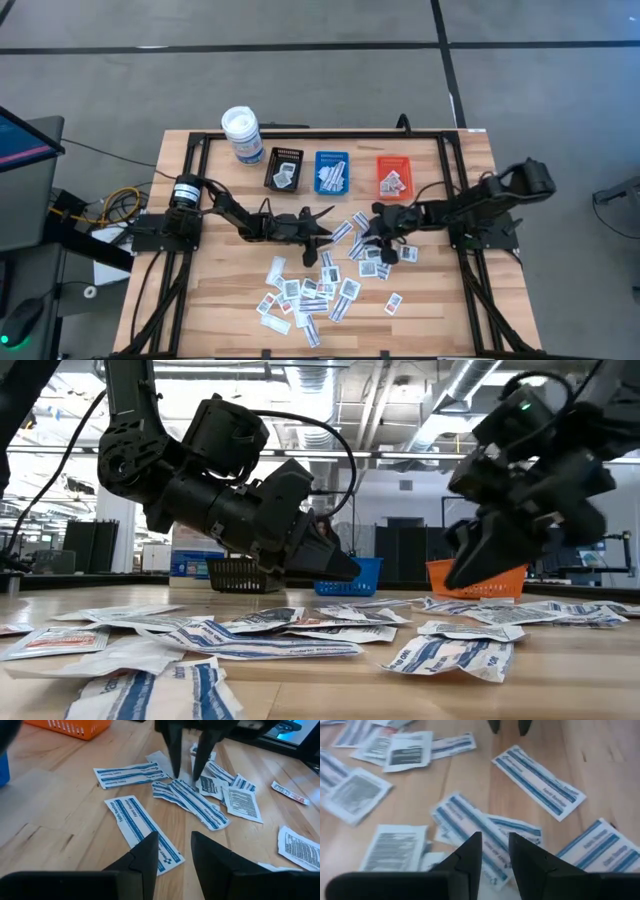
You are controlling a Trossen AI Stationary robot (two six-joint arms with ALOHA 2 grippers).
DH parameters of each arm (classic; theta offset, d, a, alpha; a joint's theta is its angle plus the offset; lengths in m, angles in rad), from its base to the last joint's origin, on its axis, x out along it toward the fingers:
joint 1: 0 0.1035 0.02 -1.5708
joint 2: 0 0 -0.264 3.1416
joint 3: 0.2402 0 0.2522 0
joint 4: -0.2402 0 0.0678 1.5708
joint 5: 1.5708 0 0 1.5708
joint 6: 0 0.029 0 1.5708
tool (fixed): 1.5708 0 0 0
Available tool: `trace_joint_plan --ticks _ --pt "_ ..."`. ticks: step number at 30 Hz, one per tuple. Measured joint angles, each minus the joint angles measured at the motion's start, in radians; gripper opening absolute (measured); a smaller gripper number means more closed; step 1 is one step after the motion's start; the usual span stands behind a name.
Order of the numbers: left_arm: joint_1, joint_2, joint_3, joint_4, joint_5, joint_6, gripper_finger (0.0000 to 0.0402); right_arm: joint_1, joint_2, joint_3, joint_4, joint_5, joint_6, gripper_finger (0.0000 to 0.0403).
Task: Pick & Place First Aid Supplies
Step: Put the blue bandage into the blue bin
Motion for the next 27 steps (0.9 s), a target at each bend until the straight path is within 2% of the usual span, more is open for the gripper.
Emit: trace_joint_plan --ticks 8,15,20,27 --pt "0.000 0.000 -0.001 -0.005 0.000 0.000 0.0115 0.001 0.141 0.083 -0.077 0.010 -0.038 0.0080" --pt "0.000 0.000 -0.001 -0.004 0.000 0.000 0.0115 0.000 0.145 0.162 -0.217 0.012 -0.061 0.0007" --pt "0.000 0.000 -0.001 -0.004 0.000 0.000 0.0115 0.003 0.145 0.197 -0.237 0.010 -0.100 0.0010" --pt "0.000 0.000 -0.001 -0.004 0.000 0.000 0.0115 0.018 0.150 0.277 -0.299 0.028 -0.075 0.0008"
